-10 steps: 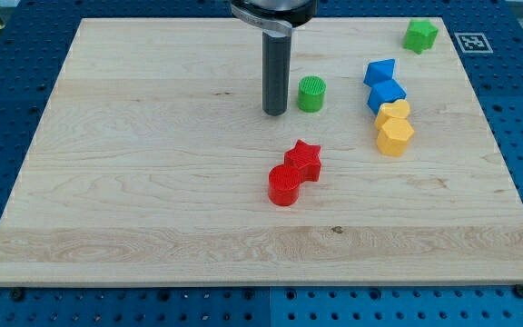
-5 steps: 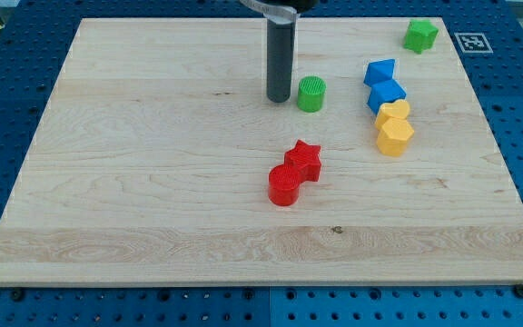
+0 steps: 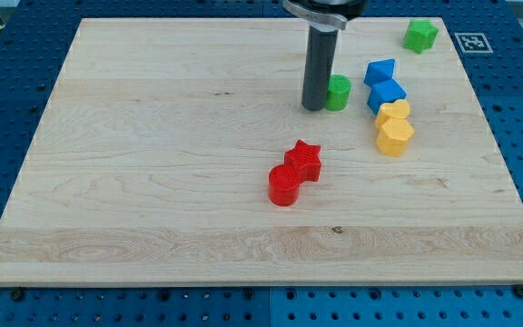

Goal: Push the green circle towards the top center

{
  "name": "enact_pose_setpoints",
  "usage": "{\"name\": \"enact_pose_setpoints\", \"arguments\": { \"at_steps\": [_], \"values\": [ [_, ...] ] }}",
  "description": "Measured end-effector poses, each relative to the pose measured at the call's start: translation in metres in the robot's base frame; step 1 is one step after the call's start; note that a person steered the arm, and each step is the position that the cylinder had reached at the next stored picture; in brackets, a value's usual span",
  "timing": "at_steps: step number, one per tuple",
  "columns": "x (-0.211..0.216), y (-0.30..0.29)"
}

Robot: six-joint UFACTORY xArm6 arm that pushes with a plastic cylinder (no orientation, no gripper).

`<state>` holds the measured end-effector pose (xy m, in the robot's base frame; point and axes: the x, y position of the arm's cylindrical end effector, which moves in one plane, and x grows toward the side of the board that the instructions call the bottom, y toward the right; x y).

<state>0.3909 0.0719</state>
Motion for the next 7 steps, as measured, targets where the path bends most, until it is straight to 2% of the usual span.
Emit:
{"name": "enact_pose_setpoints", "arguments": {
  "at_steps": [1, 2, 3, 6, 7],
  "values": [
    [0.02, 0.014],
    [0.021, 0.033],
    [0.006, 0.037],
    [-0.074, 0.018],
    [-0.082, 0.018]
  ]
}}
